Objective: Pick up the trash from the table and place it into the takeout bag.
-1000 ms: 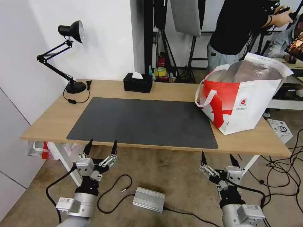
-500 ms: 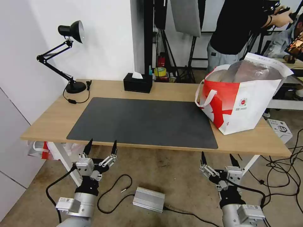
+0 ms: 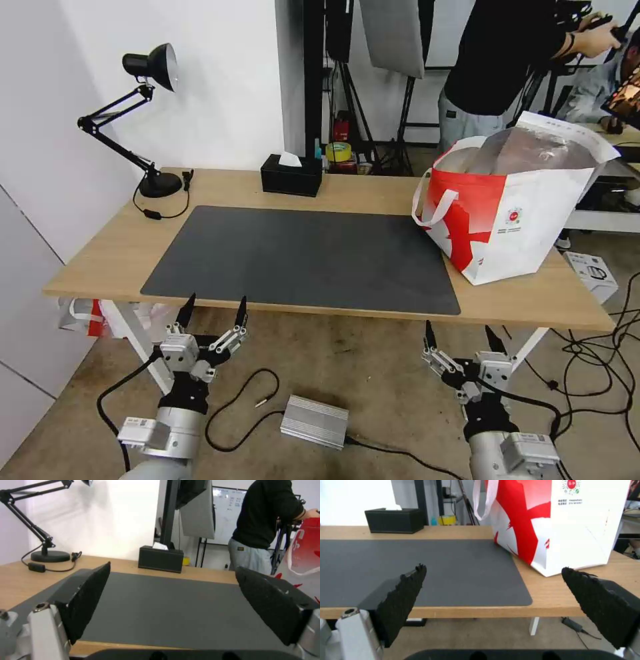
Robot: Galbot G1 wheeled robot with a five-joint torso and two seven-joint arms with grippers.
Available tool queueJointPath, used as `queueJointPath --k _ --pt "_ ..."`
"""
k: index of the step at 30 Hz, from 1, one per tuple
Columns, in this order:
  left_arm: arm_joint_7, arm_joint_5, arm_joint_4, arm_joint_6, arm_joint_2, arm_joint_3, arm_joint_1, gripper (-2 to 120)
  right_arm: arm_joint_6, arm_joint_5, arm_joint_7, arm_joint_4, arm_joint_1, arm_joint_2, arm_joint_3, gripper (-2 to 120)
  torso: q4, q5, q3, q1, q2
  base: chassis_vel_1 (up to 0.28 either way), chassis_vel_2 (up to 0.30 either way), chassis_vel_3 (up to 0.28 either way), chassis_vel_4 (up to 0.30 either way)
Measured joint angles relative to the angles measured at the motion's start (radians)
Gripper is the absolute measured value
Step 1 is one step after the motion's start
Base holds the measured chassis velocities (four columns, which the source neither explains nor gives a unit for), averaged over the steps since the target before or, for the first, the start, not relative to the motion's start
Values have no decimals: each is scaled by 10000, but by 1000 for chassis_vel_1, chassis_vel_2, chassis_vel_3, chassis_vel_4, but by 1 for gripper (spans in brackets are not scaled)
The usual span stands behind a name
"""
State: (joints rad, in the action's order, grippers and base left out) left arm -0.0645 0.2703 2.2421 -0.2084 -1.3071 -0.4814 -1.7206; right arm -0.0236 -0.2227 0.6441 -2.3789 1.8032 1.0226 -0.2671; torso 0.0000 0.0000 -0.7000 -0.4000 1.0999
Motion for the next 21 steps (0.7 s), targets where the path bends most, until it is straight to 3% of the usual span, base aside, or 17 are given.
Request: queueJointPath --k 21 --pt "-1 1 1 15 0 0 0 100 0 0 0 0 0 1 0 100 0 0 0 0 0 0 0 0 0"
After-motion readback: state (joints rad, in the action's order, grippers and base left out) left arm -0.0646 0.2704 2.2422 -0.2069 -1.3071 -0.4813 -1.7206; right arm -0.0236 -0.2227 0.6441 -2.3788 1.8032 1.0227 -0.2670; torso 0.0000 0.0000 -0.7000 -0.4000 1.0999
